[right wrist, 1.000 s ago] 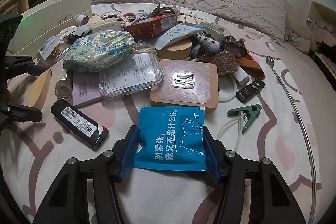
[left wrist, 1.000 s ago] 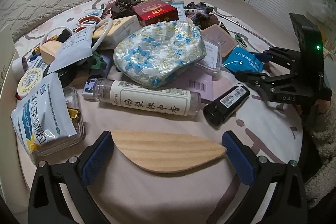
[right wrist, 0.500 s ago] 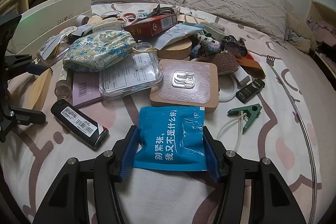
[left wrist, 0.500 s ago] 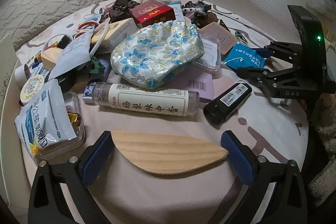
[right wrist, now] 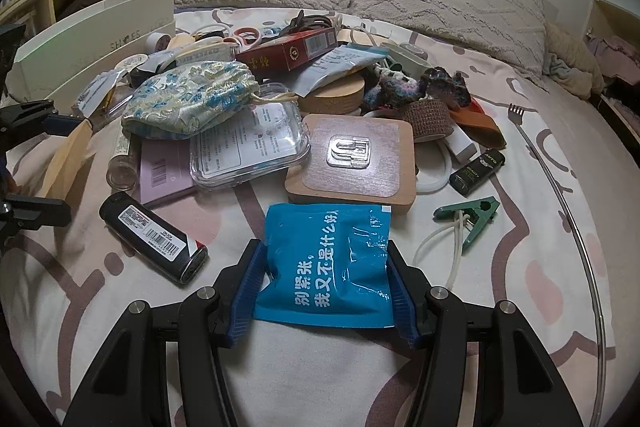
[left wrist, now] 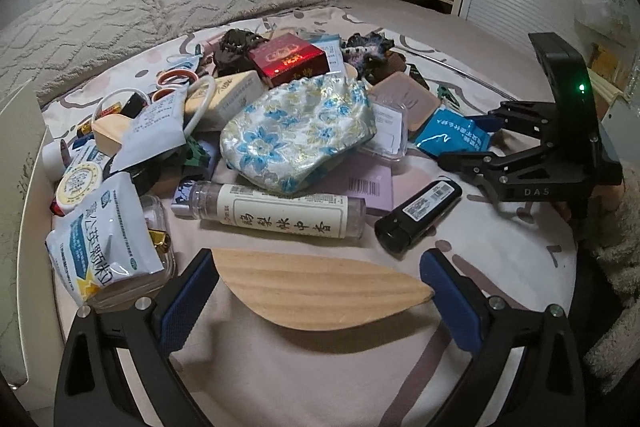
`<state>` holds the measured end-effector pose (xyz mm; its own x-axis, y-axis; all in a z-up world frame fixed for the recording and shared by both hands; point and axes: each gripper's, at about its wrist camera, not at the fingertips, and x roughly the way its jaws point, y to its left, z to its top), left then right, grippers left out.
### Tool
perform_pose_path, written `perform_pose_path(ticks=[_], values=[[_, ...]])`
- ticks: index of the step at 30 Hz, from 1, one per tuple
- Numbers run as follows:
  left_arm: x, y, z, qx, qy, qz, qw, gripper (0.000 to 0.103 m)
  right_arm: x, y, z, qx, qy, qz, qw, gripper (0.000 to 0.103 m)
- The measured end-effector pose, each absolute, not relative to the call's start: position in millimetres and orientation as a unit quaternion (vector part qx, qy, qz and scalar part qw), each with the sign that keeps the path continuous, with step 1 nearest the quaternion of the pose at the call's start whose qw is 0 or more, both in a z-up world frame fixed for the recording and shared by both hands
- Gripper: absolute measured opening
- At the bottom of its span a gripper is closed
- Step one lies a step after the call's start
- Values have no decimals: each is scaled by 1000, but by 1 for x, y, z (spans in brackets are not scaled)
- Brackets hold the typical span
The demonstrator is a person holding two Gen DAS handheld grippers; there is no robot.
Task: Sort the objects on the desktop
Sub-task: 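Lift the blue packet with the right gripper while the left gripper holds the spatula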
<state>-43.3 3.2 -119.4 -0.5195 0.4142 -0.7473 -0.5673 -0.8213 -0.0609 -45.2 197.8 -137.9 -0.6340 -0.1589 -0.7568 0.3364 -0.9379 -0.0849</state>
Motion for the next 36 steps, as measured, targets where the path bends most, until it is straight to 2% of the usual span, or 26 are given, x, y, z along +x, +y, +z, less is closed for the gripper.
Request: perform_pose_path(ticks=[36], values=[[-38, -24, -80, -344, 41, 919, 190, 101, -30, 193, -93, 345, 72, -923, 151, 57]])
